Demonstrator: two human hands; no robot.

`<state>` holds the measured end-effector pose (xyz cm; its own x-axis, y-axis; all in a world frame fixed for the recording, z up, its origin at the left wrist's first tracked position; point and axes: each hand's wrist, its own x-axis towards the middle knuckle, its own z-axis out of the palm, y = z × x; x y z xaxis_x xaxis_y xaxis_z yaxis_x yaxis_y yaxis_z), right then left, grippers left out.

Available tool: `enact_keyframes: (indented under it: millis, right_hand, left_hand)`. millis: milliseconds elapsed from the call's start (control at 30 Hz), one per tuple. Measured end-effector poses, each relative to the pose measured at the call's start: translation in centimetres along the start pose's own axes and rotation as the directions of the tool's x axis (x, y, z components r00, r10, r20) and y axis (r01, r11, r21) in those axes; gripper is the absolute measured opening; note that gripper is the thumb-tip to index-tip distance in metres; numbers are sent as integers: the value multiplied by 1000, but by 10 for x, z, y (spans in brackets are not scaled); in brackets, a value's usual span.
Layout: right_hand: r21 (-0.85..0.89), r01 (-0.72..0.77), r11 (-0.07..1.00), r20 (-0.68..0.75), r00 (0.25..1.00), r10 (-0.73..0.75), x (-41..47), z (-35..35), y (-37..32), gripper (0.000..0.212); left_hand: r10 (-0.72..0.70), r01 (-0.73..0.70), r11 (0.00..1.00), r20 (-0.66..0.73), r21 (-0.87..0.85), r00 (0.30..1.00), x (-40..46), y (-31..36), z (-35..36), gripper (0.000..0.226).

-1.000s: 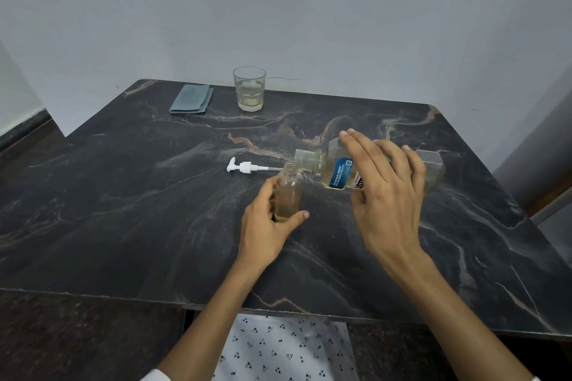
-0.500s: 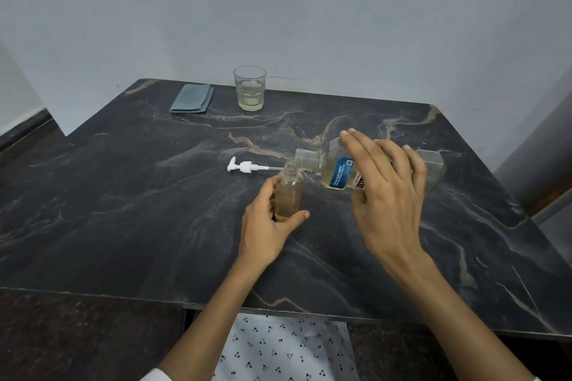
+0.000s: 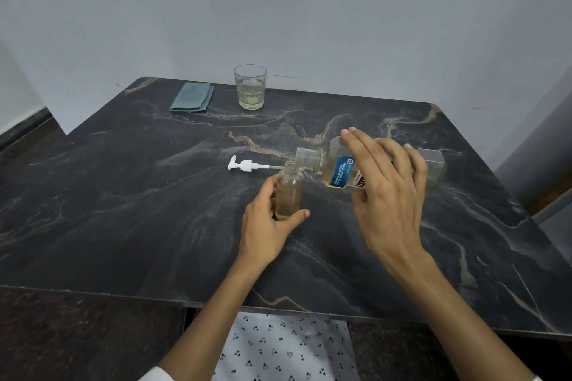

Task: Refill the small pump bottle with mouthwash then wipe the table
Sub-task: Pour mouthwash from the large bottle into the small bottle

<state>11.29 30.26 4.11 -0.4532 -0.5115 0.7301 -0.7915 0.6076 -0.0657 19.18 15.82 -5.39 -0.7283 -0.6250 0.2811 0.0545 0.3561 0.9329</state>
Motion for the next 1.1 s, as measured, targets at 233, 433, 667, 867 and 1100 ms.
enact_keyframes:
  millis: [233,433,667,867,1100]
  right_hand:
    - [0,4,1000,5,1000,-4,0,1,1,86]
    - [0,1,1000,8,1000,-1,0,1,1,86]
    - [-3,3,1000,-3,1000,-3,0,0,0,87]
    - [-2,2,1000,-7,1000,-2,0,1,1,86]
    - [-2,8,1000,-12,1000,-8,0,1,1,85]
  left_hand:
    - [-15,15,1000,9,-1,1000,0,2,1,62]
    - [-25,25,1000,6,-6,1000,0,2,1,67]
    - [-36,36,999,3,-7,999,0,2,1,65]
    - [-36,36,999,7,-15,999,0,2,1,66]
    - [-22,22,1000,5,-21,1000,0,2,1,67]
